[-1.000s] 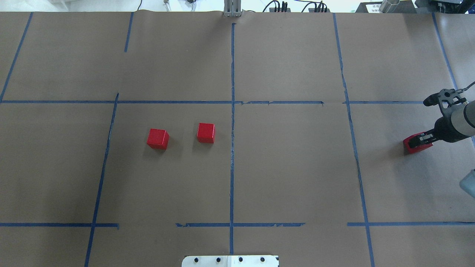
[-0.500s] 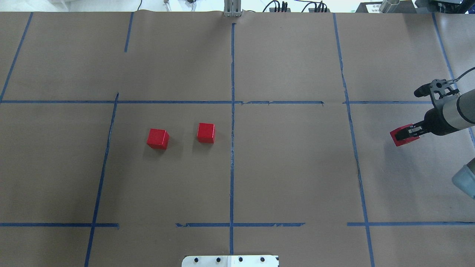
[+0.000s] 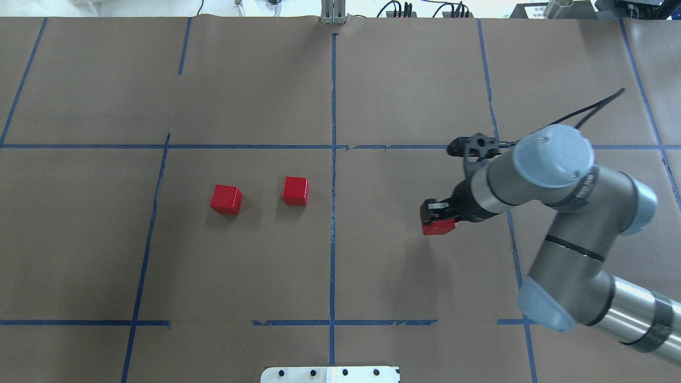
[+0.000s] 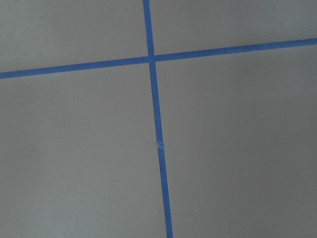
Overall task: Form red blocks into L shape at center
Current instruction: 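Carry the red cube with the right gripper toward the table center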
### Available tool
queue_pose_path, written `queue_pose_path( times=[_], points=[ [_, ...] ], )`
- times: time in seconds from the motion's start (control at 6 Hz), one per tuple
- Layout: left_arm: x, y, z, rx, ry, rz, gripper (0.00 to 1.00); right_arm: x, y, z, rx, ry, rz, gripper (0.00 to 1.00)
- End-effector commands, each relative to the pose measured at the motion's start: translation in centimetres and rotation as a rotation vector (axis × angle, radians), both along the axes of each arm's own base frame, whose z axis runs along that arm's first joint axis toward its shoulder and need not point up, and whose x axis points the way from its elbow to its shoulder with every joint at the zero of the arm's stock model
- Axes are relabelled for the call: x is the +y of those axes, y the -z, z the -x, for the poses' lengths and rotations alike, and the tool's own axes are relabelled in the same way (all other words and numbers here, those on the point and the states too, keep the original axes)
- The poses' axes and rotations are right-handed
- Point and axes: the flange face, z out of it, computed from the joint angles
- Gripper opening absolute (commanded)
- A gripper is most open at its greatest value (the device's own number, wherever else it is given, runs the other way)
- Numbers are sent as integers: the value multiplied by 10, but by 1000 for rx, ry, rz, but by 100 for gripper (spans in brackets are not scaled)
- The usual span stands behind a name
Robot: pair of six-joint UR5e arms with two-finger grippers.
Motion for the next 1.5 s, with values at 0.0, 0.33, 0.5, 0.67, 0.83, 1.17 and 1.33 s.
queue_pose_path(
  times=[0.0, 0.33, 0.5, 0.67, 0.83, 1.17, 1.33],
  points=[
    [0, 2, 0, 0, 0, -4, 100, 38, 85, 79, 45, -52, 87, 0],
    [0, 3, 0, 0, 0, -5, 100, 38, 106, 152, 92, -87, 109, 0],
    [0, 4, 0, 2, 0, -7, 100, 44, 101, 160, 105, -90, 120, 1],
    [0, 7, 0, 1, 1, -12, 100, 51, 101, 166, 111, -91, 109, 1],
    [1, 6, 0, 1, 0, -11, 100, 53, 95, 169, 123, -90, 111, 1],
    [1, 6, 0, 1, 0, -11, 100, 52, 89, 169, 135, -92, 111, 2],
    [1, 6, 0, 1, 0, -11, 100, 52, 88, 169, 137, -93, 111, 2]
  ],
)
